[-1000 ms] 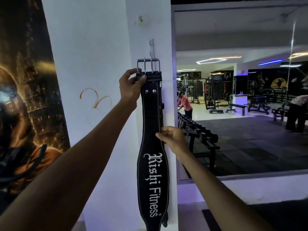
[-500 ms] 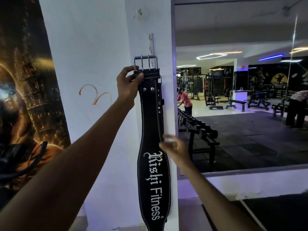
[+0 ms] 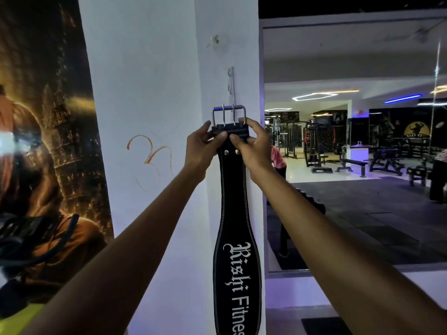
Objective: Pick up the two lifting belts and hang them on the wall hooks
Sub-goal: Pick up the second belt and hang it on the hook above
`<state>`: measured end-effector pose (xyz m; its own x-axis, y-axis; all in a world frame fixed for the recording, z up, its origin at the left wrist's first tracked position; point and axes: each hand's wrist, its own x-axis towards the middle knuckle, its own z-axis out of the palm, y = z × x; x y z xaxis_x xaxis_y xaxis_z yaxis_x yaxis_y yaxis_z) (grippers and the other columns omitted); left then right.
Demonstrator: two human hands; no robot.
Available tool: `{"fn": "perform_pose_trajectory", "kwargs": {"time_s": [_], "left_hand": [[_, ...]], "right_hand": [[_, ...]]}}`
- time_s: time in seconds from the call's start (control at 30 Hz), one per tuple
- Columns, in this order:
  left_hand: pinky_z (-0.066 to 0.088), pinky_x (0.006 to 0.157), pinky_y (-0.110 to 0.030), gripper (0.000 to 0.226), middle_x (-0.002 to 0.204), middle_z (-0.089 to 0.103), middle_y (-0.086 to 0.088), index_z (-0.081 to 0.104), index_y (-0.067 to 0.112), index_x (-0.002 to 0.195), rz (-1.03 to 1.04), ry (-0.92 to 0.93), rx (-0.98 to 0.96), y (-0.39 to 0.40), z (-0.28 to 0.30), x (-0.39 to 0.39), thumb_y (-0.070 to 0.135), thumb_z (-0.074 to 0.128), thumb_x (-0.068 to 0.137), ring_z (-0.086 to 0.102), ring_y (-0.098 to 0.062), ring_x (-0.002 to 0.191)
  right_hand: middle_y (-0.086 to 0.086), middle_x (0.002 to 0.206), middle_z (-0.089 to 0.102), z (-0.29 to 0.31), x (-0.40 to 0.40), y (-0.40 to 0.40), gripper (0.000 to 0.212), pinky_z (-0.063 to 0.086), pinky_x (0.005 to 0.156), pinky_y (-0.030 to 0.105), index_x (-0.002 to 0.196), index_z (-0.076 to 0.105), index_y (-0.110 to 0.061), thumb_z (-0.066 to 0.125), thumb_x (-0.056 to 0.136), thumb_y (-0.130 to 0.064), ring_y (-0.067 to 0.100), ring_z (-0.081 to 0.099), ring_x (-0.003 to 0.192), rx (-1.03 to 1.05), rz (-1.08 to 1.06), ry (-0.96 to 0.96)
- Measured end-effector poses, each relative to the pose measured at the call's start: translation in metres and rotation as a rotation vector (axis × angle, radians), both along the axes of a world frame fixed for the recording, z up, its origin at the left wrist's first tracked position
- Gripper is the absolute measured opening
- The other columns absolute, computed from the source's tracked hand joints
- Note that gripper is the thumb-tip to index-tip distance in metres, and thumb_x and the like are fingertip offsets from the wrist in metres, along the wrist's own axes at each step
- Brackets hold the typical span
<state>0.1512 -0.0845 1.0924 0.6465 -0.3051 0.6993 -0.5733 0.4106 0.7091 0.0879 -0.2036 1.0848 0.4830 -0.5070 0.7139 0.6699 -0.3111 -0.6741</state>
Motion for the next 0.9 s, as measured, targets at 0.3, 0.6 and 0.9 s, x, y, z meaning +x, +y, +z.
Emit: {"fn": "perform_pose_trajectory", "kwargs": {"time_s": [0.3, 0.6, 0.9], "left_hand": [[0.061, 0.084, -0.03, 0.017, 0.091, 0.08, -0.01, 0.074, 0.001, 0.106, -0.059, 0.026, 0.276, 0.005, -0.111, 0.005, -0.001, 0.069, 0.09, 0.075, -0.013, 0.083], [0.055, 0.09, -0.051, 0.039, 0.096, 0.077, -0.022, 0.071, -0.006, 0.095, -0.11, 0.135, 0.541, 0.018, -0.241, 0.01, 0.028, 0.08, 0.078, 0.068, -0.024, 0.088], [0.058, 0.073, -0.028, 0.005, 0.085, 0.079, -0.004, 0.077, 0.007, 0.09, -0.085, 0.174, 0.393, 0.008, -0.219, -0.004, 0.004, 0.073, 0.088, 0.074, -0.014, 0.076]], "right_hand": [[0.012, 0.074, 0.073, 0.01, -0.009, 0.0, 0.048, 0.055, 0.058, 0.023, 0.129, 0.06, -0.016, 0.069, 0.085, 0.004, 0.008, 0.065, 0.059, 0.045, -0.004, -0.039], [-0.008, 0.048, 0.058, -0.007, -0.013, -0.015, 0.044, 0.05, 0.055, 0.021, 0.124, 0.062, -0.018, 0.068, 0.086, 0.004, 0.004, 0.049, 0.045, 0.081, -0.08, -0.033], [0.024, 0.083, 0.072, -0.002, -0.022, -0.008, 0.044, 0.053, 0.069, 0.033, 0.107, 0.061, -0.033, 0.068, 0.086, 0.005, 0.023, 0.058, 0.072, 0.09, -0.038, -0.062]]}}
